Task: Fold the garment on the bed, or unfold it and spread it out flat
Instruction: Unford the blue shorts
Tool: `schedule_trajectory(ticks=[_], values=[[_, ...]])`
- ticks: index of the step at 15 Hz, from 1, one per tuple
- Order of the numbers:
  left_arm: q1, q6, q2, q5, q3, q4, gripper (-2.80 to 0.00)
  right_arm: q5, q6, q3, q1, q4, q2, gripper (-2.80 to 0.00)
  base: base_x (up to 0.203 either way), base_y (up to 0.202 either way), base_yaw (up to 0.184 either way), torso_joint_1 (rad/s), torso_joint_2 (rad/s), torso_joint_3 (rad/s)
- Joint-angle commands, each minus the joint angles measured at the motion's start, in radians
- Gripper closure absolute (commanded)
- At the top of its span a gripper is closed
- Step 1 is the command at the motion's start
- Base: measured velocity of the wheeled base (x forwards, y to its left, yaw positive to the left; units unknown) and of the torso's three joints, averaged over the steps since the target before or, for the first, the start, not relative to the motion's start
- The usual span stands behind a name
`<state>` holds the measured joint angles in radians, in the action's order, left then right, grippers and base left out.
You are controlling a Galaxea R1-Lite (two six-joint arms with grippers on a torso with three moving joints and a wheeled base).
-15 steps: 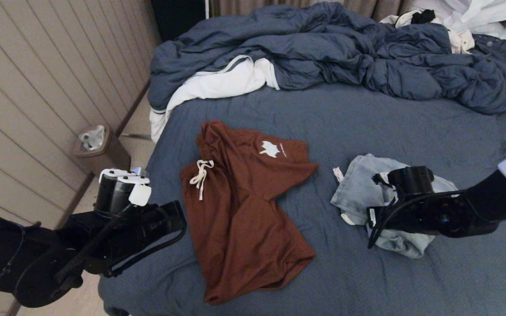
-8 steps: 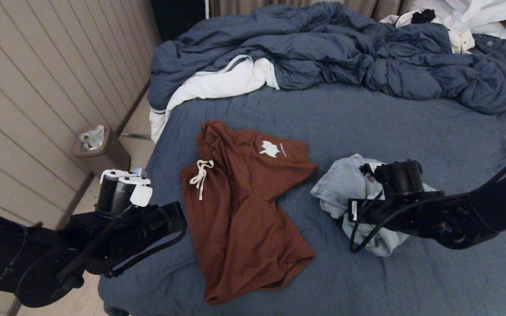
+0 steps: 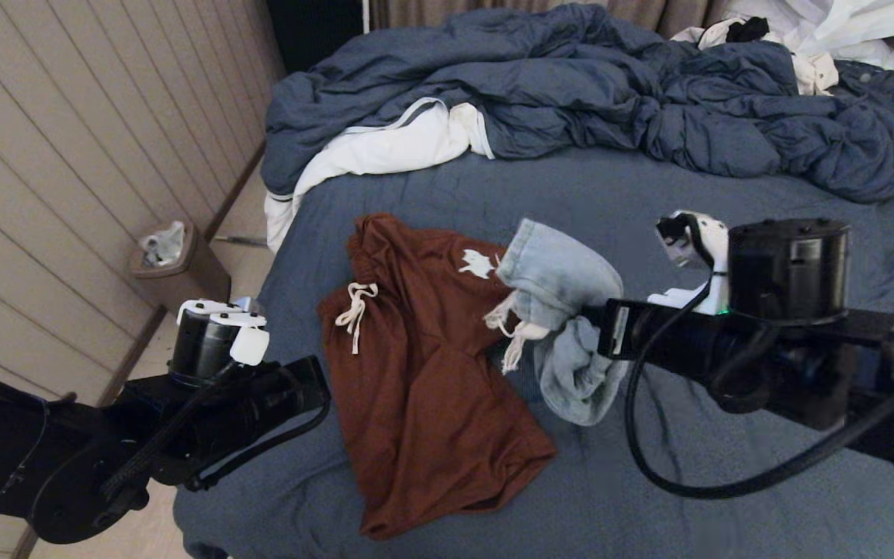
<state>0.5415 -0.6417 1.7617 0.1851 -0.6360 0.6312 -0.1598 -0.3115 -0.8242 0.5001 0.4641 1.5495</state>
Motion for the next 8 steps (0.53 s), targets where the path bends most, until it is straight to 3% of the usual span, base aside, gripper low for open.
schedule_trajectory(ticks=[1, 5, 8], values=[[-0.001, -0.006, 0.001, 0.003, -0.001, 0.005, 0.00, -0.001, -0.006, 0.006, -0.008, 0.004, -0.068, 0.00, 0.000, 0.000, 0.000, 0.000, 0.00, 0.000], [0.000, -0.006, 0.001, 0.004, 0.000, 0.005, 0.00, 0.043, -0.003, 0.111, -0.223, 0.051, 0.026, 0.00, 0.000, 0.000, 0.000, 0.000, 0.00, 0.000], [0.000, -0.006, 0.004, 0.002, 0.003, 0.005, 0.00, 0.119, 0.005, 0.204, -0.378, 0.119, 0.101, 0.00, 0.000, 0.000, 0.000, 0.000, 0.00, 0.000]])
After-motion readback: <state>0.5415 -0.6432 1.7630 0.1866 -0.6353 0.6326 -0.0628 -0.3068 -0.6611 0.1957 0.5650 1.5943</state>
